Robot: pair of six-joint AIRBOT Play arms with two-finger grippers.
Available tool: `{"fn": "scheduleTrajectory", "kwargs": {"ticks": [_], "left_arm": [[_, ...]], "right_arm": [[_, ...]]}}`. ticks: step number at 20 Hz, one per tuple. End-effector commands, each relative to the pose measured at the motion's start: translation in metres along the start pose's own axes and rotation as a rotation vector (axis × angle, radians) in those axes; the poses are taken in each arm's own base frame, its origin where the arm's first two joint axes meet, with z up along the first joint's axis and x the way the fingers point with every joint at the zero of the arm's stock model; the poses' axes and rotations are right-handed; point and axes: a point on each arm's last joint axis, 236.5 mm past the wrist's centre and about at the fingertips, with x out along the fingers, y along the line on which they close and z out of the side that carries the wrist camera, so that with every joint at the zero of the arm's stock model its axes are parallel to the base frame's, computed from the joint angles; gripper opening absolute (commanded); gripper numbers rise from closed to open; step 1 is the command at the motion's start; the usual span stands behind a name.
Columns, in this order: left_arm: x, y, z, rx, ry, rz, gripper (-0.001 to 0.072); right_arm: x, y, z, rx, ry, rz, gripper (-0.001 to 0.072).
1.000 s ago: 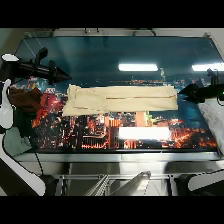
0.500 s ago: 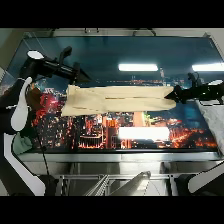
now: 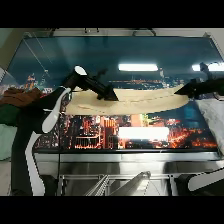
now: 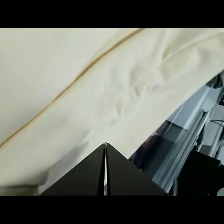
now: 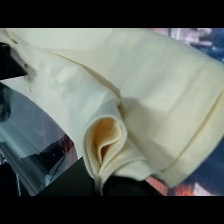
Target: Fold the shirts.
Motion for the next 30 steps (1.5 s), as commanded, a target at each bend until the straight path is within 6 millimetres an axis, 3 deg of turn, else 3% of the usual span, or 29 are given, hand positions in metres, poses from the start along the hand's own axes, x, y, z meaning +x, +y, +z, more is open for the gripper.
{"fn": "scheduleTrajectory", "kwargs": {"ticks": [1,6,7,8,9,11,12,14,17,20,22,24,27,28,29,30], "left_arm": [[0.05,-0.013,0.003,-0.004,-0.029,0.039,-0.0002],[0.072,-0.029,0.016,-0.006,-0.109,0.047,0.0],[0.073,-0.037,0.015,0.004,-0.105,0.03,0.0025],[0.07,-0.057,0.017,0.045,-0.106,-0.031,0.0025],[0.058,-0.092,0.018,0.125,-0.102,-0.142,0.0025],[0.004,-0.158,0.019,0.246,-0.116,-0.348,0.0017],[-0.028,-0.177,0.02,0.285,-0.139,-0.398,0.0018],[-0.099,-0.191,0.02,0.336,-0.201,-0.415,0.0018],[-0.195,-0.186,0.001,0.379,-0.294,-0.393,0.0017],[-0.257,-0.173,-0.034,0.386,-0.336,-0.374,0.0017],[-0.281,-0.164,-0.053,0.382,-0.366,-0.363,0.0018],[-0.295,-0.158,-0.067,0.385,-0.411,-0.348,0.0018],[-0.306,-0.15,-0.085,0.382,-0.47,-0.33,0.0018],[-0.308,-0.147,-0.088,0.371,-0.493,-0.322,0.0019],[-0.308,-0.144,-0.09,0.351,-0.513,-0.319,0.002],[-0.308,-0.141,-0.092,0.344,-0.526,-0.32,0.002]], "right_arm": [[-0.031,0.023,-0.019,-0.049,0.034,0.041,0.0019],[-0.039,0.036,-0.029,-0.065,0.062,0.061,0.0019],[-0.041,0.039,-0.028,-0.073,0.057,0.056,0.0019],[-0.043,0.044,-0.027,-0.084,0.047,0.059,0.0019],[-0.045,0.054,-0.023,-0.092,0.025,0.082,0.0019],[-0.05,0.091,-0.009,-0.108,-0.048,0.169,0.0019],[-0.049,0.116,-0.002,-0.135,-0.076,0.212,0.0019],[-0.029,0.157,0.009,-0.212,-0.11,0.217,0.0019],[0.044,0.219,0.016,-0.333,-0.107,0.199,0.0019],[0.147,0.256,0.007,-0.402,-0.077,0.155,0.002],[0.218,0.266,-0.003,-0.413,-0.073,0.132,0.0019],[0.287,0.26,-0.013,-0.412,-0.071,0.096,0.002],[0.366,0.275,-0.051,-0.486,0.028,0.131,0.003],[0.382,0.283,-0.06,-0.509,0.048,0.146,0.0263],[0.389,0.289,-0.062,-0.519,0.052,0.157,0.0655],[0.389,0.294,-0.06,-0.517,0.053,0.167,0.0703]]}}
